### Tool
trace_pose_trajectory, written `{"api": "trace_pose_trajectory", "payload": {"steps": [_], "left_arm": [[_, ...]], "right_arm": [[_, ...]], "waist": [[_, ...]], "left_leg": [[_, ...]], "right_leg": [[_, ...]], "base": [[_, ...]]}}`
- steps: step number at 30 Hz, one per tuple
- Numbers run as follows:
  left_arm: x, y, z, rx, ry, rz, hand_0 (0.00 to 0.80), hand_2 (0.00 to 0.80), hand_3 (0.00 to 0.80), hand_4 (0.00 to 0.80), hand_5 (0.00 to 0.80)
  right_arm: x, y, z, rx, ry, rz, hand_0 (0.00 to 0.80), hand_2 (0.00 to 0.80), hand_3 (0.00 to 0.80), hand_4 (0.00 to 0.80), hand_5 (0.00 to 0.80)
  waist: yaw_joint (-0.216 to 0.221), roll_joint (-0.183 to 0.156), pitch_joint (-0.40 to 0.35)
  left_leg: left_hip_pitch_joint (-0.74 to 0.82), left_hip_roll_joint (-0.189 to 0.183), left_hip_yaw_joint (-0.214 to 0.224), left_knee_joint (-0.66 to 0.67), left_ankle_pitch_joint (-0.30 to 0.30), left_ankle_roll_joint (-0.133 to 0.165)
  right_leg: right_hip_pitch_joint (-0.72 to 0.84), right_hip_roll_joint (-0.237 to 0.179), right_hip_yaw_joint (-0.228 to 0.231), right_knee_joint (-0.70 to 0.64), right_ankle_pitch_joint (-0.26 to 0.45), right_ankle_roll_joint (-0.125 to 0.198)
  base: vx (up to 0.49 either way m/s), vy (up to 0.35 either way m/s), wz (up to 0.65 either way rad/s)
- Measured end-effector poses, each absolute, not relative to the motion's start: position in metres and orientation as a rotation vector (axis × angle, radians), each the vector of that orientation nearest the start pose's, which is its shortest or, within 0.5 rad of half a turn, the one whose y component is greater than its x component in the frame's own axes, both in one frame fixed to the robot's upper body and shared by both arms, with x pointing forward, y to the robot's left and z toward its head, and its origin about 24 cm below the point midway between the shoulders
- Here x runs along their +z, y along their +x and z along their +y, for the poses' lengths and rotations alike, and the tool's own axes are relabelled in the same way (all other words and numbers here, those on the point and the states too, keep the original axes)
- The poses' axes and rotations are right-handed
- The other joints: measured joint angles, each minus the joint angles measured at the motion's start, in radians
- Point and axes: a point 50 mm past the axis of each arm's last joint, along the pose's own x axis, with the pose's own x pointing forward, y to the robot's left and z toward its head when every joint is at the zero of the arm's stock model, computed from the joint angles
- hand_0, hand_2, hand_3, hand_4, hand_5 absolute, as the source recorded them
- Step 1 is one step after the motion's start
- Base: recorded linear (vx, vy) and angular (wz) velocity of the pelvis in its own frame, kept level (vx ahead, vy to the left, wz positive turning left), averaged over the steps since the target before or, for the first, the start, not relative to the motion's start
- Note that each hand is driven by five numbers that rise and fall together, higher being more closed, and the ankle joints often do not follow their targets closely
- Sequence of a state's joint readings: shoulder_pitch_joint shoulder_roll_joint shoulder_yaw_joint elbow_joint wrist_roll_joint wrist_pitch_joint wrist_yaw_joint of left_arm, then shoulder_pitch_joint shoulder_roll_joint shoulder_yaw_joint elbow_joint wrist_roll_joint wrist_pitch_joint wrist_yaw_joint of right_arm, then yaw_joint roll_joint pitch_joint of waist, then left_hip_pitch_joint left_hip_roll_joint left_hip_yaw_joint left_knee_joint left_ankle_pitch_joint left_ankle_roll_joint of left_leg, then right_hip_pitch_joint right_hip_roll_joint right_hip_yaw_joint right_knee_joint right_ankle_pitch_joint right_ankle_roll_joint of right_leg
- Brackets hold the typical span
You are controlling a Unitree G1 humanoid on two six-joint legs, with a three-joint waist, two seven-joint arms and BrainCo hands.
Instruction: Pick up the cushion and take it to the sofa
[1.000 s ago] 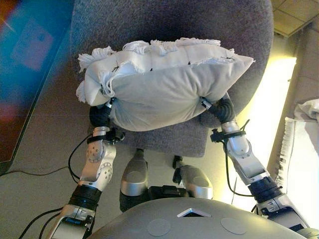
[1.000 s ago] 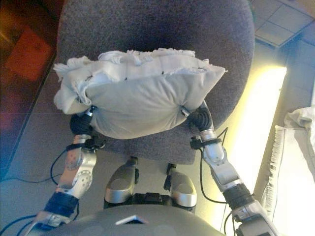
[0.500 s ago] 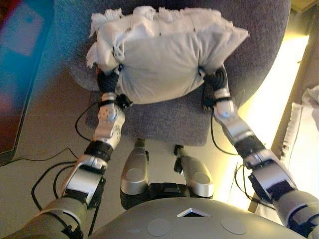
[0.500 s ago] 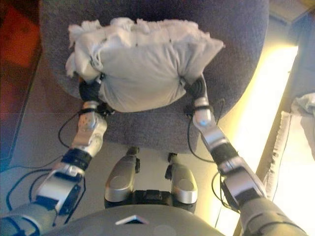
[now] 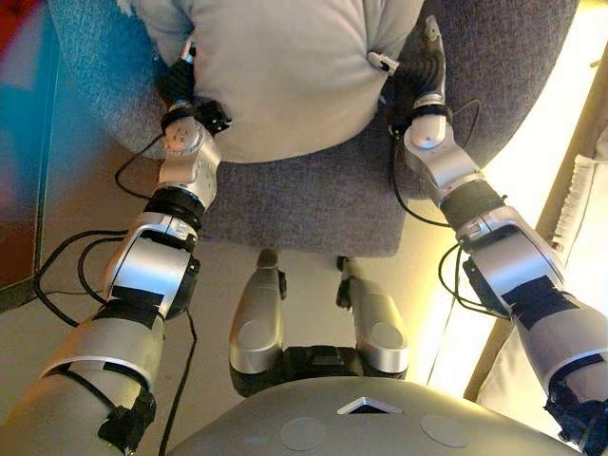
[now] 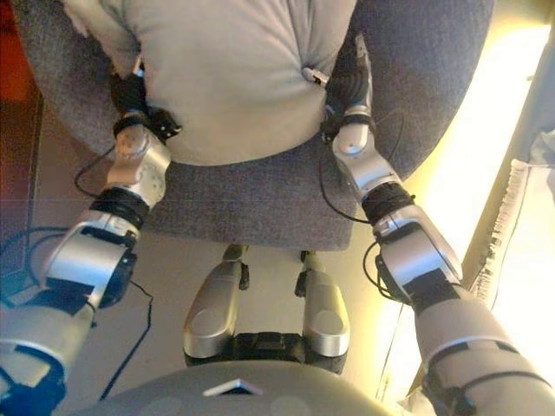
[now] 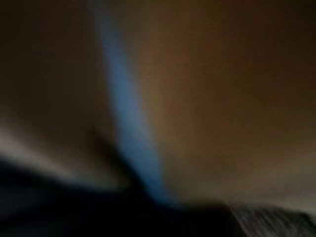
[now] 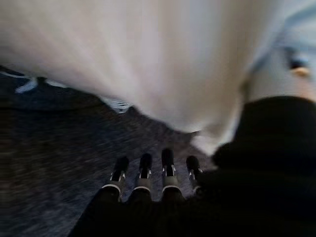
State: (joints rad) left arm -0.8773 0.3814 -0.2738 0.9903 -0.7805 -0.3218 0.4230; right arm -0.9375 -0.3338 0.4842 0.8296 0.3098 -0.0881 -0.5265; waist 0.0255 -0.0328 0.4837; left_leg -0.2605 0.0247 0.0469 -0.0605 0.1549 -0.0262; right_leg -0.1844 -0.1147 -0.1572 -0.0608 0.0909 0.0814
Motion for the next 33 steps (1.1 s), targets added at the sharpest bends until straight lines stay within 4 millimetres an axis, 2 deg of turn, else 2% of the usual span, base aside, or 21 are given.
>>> {"api": "trace_pose_trajectory", "payload": {"steps": [4,7,11,14,17,19,22,26,27,31,33], "left_arm": [[0.118,0.378,0.25,0.567,-0.323,-0.121,0.0,0.0,0.0,0.0,0.0],[0.104,0.364,0.281,0.692,-0.507,-0.092,0.0,0.0,0.0,0.0,0.0],[0.075,0.347,0.296,0.799,-0.604,0.003,0.0,0.0,0.0,0.0,0.0],[0.05,0.321,0.32,0.98,-0.729,0.068,0.0,0.0,0.0,0.0,0.0],[0.028,0.29,0.345,1.132,-0.761,0.123,0.0,0.0,0.0,0.0,0.0],[0.011,0.27,0.354,1.186,-0.743,0.183,0.0,0.0,0.0,0.0,0.0],[-0.019,0.24,0.355,1.221,-0.698,0.289,0.0,0.0,0.0,0.0,0.0],[-0.068,0.193,0.337,1.26,-0.705,0.453,0.0,0.0,0.0,0.0,0.0],[-0.077,0.182,0.333,1.287,-0.723,0.487,0.0,0.0,0.0,0.0,0.0],[-0.111,0.13,0.324,1.352,-0.704,0.679,0.0,0.0,0.0,0.0,0.0],[-0.124,0.1,0.322,1.359,-0.682,0.784,0.0,0.0,0.0,0.0,0.0]], "right_arm": [[0.149,0.397,-0.147,-0.245,-0.317,-0.182,0.0,0.0,0.0,0.0,0.0],[0.142,0.392,-0.185,-0.336,-0.339,-0.143,0.0,0.0,0.0,0.0,0.0],[0.148,0.39,-0.187,-0.338,-0.273,-0.164,0.0,0.0,0.0,0.0,0.0],[0.143,0.384,-0.195,-0.37,-0.217,-0.157,0.0,0.0,0.0,0.0,0.0],[0.137,0.378,-0.208,-0.419,-0.168,-0.146,0.0,0.0,0.0,0.0,0.0],[0.13,0.373,-0.219,-0.462,-0.145,-0.122,0.0,0.0,0.0,0.0,0.0],[0.119,0.364,-0.236,-0.522,-0.084,-0.09,0.0,0.0,0.0,0.0,0.0],[0.095,0.345,-0.252,-0.576,-0.058,-0.046,0.0,0.0,0.0,0.0,0.0],[0.095,0.343,-0.254,-0.582,-0.05,-0.049,0.0,0.0,0.0,0.0,0.0],[0.057,0.314,-0.273,-0.655,-0.042,0.059,0.0,0.0,0.0,0.0,0.0],[0.032,0.292,-0.287,-0.726,-0.026,0.137,0.0,0.0,0.0,0.0,0.0]], "waist": [[-0.012,0.019,0.011],[-0.013,0.041,0.023],[-0.011,0.061,0.03],[-0.008,0.066,0.03],[0.002,0.073,0.031],[0.024,0.079,0.029],[0.044,0.089,0.024],[0.049,0.099,0.001],[0.049,0.098,-0.003],[0.049,0.09,-0.084],[0.045,0.075,-0.138]], "left_leg": [[-0.002,0.0,0.002,-0.003,0.002,0.0],[-0.003,-0.003,0.005,-0.006,0.003,0.001],[-0.002,-0.002,0.005,-0.005,0.008,-0.004],[0.008,-0.004,0.004,-0.006,0.009,-0.003],[0.019,-0.007,0.003,-0.008,0.011,0.0],[0.038,-0.009,0.003,-0.01,0.011,0.0],[0.073,-0.013,0.003,-0.025,0.01,0.0],[0.1,-0.028,-0.001,-0.026,0.004,-0.007],[0.109,-0.03,-0.002,-0.026,0.004,-0.007],[0.133,-0.03,-0.007,-0.026,-0.009,-0.001],[0.159,-0.03,0.002,-0.027,-0.016,0.005]], "right_leg": [[-0.006,-0.005,0.0,0.0,0.0,0.0],[-0.009,-0.008,0.0,-0.001,0.001,0.001],[-0.007,-0.008,-0.001,-0.001,0.001,0.001],[0.005,-0.009,-0.005,-0.002,0.001,0.001],[0.024,-0.012,-0.016,-0.007,0.001,0.003],[0.047,-0.014,-0.017,-0.013,0.002,0.005],[0.079,-0.017,-0.021,-0.018,0.002,0.011],[0.119,-0.032,-0.033,-0.028,0.003,0.021],[0.129,-0.032,-0.035,-0.028,0.004,0.022],[0.158,-0.035,-0.044,-0.028,-0.006,0.025],[0.185,-0.037,-0.043,-0.028,-0.015,0.027]], "base": [[-0.006,0.05,-0.02],[-0.006,0.06,-0.05],[-0.004,0.018,0.0],[-0.002,0.021,0.06],[0.04,-0.015,0.11],[0.061,-0.03,0.08],[0.088,-0.015,0.07],[0.119,-0.019,0.1],[0.152,-0.029,0.08],[0.158,-0.03,0.1],[0.169,-0.042,0.0]]}}
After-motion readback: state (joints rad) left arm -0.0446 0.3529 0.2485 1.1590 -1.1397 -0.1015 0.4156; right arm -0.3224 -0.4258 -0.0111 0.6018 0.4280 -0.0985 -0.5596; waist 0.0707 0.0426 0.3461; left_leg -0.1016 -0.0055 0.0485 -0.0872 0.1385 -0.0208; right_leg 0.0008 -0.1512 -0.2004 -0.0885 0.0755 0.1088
